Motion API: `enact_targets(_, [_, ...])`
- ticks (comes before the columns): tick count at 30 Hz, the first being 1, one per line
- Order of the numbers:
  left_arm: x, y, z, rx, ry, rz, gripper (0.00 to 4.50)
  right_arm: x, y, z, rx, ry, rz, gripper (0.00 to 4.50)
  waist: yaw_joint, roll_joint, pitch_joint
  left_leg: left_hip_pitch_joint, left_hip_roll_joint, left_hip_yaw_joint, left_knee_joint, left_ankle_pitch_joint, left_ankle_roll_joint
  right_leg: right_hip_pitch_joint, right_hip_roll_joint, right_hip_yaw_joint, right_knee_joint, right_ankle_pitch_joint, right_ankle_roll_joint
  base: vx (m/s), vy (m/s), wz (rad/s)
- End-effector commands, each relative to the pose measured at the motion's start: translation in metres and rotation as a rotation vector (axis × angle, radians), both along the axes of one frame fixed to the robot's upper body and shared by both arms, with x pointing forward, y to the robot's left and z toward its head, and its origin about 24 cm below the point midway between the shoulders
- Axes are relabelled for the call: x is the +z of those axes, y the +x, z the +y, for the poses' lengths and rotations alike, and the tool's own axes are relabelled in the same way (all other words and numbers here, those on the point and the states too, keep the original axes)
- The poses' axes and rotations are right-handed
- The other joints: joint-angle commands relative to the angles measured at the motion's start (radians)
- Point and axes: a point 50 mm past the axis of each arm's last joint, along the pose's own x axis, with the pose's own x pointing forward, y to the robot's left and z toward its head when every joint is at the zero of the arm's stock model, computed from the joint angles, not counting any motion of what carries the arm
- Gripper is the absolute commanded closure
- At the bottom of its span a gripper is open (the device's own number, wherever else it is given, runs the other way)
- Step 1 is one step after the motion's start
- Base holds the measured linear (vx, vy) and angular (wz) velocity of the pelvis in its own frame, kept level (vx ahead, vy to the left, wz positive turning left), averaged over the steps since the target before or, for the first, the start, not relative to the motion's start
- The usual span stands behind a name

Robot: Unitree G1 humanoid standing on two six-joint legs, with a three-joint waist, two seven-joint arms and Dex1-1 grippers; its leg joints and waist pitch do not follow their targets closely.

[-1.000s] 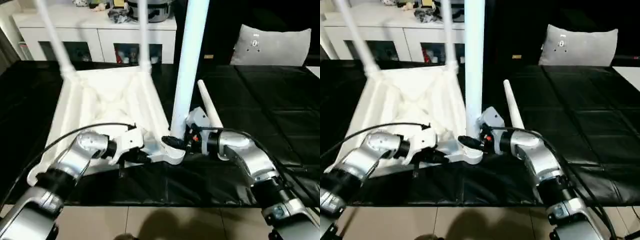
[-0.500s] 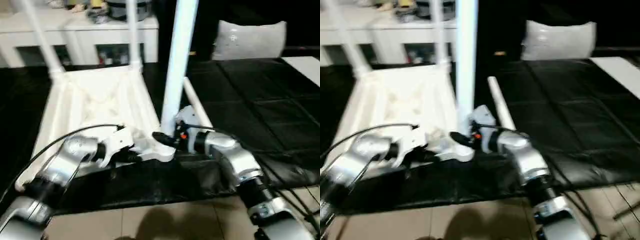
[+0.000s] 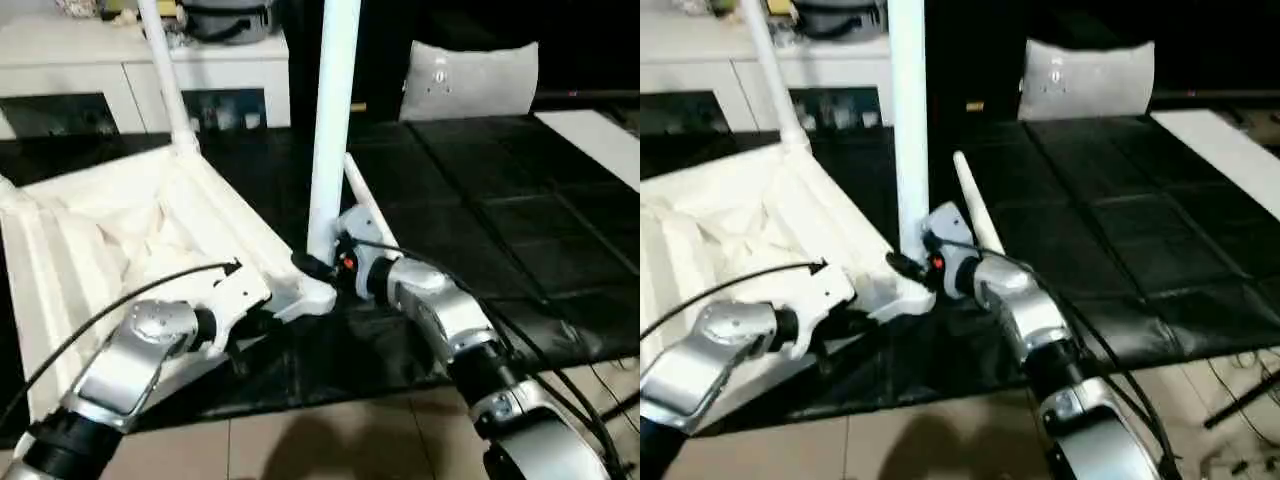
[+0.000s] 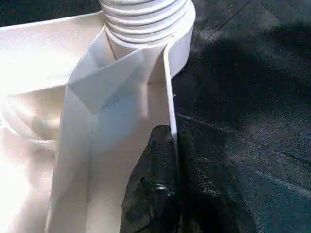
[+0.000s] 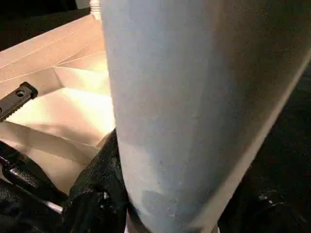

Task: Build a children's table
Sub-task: Insert table leg to table base

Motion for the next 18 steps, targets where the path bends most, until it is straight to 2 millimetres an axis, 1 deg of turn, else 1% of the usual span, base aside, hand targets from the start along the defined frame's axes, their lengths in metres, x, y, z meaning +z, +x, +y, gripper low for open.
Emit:
enact_targets(1, [0.014,0.002,-0.029,-0.125,-0.05,-0.074,4.5,-0.046,-0.01,-0.022,-0.092,-0.141,0.178,2.61,0.034,0.04,-0.032,-0.055,0.102,-0.008,-0.205,-0.903,0.001,0.064,-0.025,0.071,0.103,-0.192,-0.047,-0.023,-0.044,0.24])
enact_targets(2, [0.014,0.002,-0.029,-0.125,-0.05,-0.074,4.5,-0.046,-0.01,-0.022,-0.092,-0.141,0.178,2.61,0.046,0.01,-0.021,-0.006,0.072,0.029,-0.193,-0.867,0.001,0.009,-0.018,0.099,0.057,-0.316,-0.051,-0.023,-0.044,0.24])
enact_targets(3, [0.011,0.005,-0.028,-0.113,-0.042,-0.075,4.5,-0.045,-0.009,-0.021,-0.091,-0.137,0.172,2.61,0.035,-0.028,-0.028,0.048,0.017,0.036,-0.107,-0.738,-0.002,-0.042,-0.035,0.104,-0.054,-0.576,-0.004,0.073,-0.095,0.28])
enact_targets(4, [0.009,0.007,-0.028,-0.103,-0.035,-0.076,4.5,-0.044,-0.008,-0.02,-0.093,-0.117,0.171,2.61,0.031,-0.044,-0.013,0.079,-0.045,0.044,0.047,-0.326,0.023,-0.087,-0.113,0.078,-0.175,-1.04,0.068,0.091,-0.078,-0.05])
enact_targets(5, [0.008,0.007,-0.028,-0.101,-0.034,-0.076,4.5,-0.044,-0.008,-0.02,-0.093,-0.112,0.172,2.61,0.04,-0.013,-0.021,0.053,-0.028,0.032,0.016,-0.304,0.028,-0.044,-0.127,0.072,-0.16,-1.01,0.064,0.091,-0.078,-0.05])
enact_targets(6, [0.008,0.008,-0.028,-0.098,-0.031,-0.078,4.5,-0.043,-0.007,-0.019,-0.109,-0.093,0.171,2.61,0.033,-0.017,-0.026,0.027,-0.011,0.026,-0.021,-0.341,0.024,-0.019,-0.107,0.044,-0.142,-0.937,0.081,0.073,0.002,-0.37])
enact_targets(7, [0.007,0.009,-0.028,-0.096,-0.03,-0.08,4.5,-0.042,-0.005,-0.019,-0.122,-0.086,0.172,2.61,0.031,0.019,-0.052,-0.028,0.037,-0.008,-0.087,-0.446,0.01,0.041,-0.075,0.04,-0.068,-0.575,0.061,0.08,0.034,-0.29])
enact_targets(8, [0.007,0.009,-0.027,-0.097,-0.028,-0.085,4.5,-0.042,-0.003,-0.019,-0.132,-0.083,0.165,2.05,0.027,0.023,-0.051,-0.026,0.047,-0.012,-0.095,-0.475,0.006,0.037,-0.076,0.048,-0.06,-0.491,0.033,0.08,0.034,-0.29])
enact_targets(9, [0.006,0.01,-0.026,-0.098,-0.025,-0.088,4.5,-0.041,-0.002,-0.018,-0.139,-0.078,0.16,2.05,0.027,0.022,-0.044,-0.006,0.04,-0.001,-0.094,-0.508,0.003,0.01,-0.071,0.054,-0.073,-0.459,-0.011,0.0,0.0,0.0])
enact_targets(10, [0.007,0.01,-0.025,-0.103,-0.018,-0.093,4.5,-0.041,-0.001,-0.018,-0.145,-0.071,0.158,2.05,0.026,0.017,-0.039,0.007,0.03,0.008,-0.088,-0.509,-0.001,-0.005,-0.07,0.053,-0.087,-0.496,-0.022,0.0,0.0,0.0])
enact_targets(11, [0.007,0.01,-0.025,-0.103,-0.018,-0.093,4.5,-0.041,-0.001,-0.018,-0.145,-0.071,0.158,2.05,0.024,0.015,-0.037,0.017,0.022,0.015,-0.082,-0.496,-0.004,-0.013,-0.073,0.052,-0.096,-0.532,-0.031,0.0,0.0,0.0])
enact_targets(12, [0.008,0.01,-0.021,-0.104,-0.014,-0.097,4.5,-0.041,-0.001,-0.017,-0.141,-0.07,0.155,1.73,0.026,0.018,-0.04,0.014,0.018,0.018,-0.08,-0.462,-0.003,-0.006,-0.075,0.049,-0.095,-0.548,-0.039,0.0,0.0,0.0])
enact_targets(13, [0.01,0.009,-0.017,-0.105,-0.01,-0.101,4.5,-0.04,-0.001,-0.017,-0.139,-0.068,0.149,1.65,0.027,0.014,-0.044,0.0,0.024,0.018,-0.086,-0.43,-0.001,0.004,-0.074,0.054,-0.086,-0.518,-0.04,0.0,0.0,0.0])
enact_targets(14, [0.011,0.009,-0.015,-0.105,-0.008,-0.104,4.5,-0.04,-0.001,-0.017,-0.138,-0.066,0.146,1.61,0.027,0.019,-0.041,-0.01,0.028,0.017,-0.092,-0.423,-0.001,0.007,-0.072,0.057,-0.079,-0.499,-0.046,0.0,0.0,0.0])
enact_targets(15, [0.011,0.009,-0.015,-0.105,-0.008,-0.104,4.5,-0.04,-0.001,-0.017,-0.138,-0.066,0.146,1.56,0.027,0.022,-0.043,-0.01,0.029,0.017,-0.092,-0.422,-0.002,0.007,-0.074,0.058,-0.079,-0.495,-0.049,0.0,0.0,0.0])
enact_targets(16, [0.012,0.009,-0.014,-0.105,-0.007,-0.106,4.5,-0.04,-0.001,-0.017,-0.138,-0.065,0.144,1.44,0.029,0.021,-0.047,-0.01,0.031,0.019,-0.092,-0.395,-0.007,0.007,-0.076,0.065,-0.075,-0.458,-0.066,0.0,0.0,0.0])
enact_targets(17, [0.013,0.009,-0.013,-0.105,-0.004,-0.108,4.5,-0.041,-0.001,-0.017,-0.136,-0.062,0.141,1.29,0.032,0.023,-0.048,-0.012,0.032,0.023,-0.092,-0.357,-0.011,0.005,-0.075,0.072,-0.069,-0.411,-0.088,0.0,0.0,0.0])
enact_targets(18, [0.014,0.01,-0.013,-0.105,-0.003,-0.109,4.5,-0.041,-0.001,-0.017,-0.136,-0.062,0.141,1.29,0.031,0.018,-0.049,-0.016,0.03,0.025,-0.092,-0.33,-0.009,0.009,-0.075,0.073,-0.066,-0.398,-0.091,0.0,0.0,0.0])
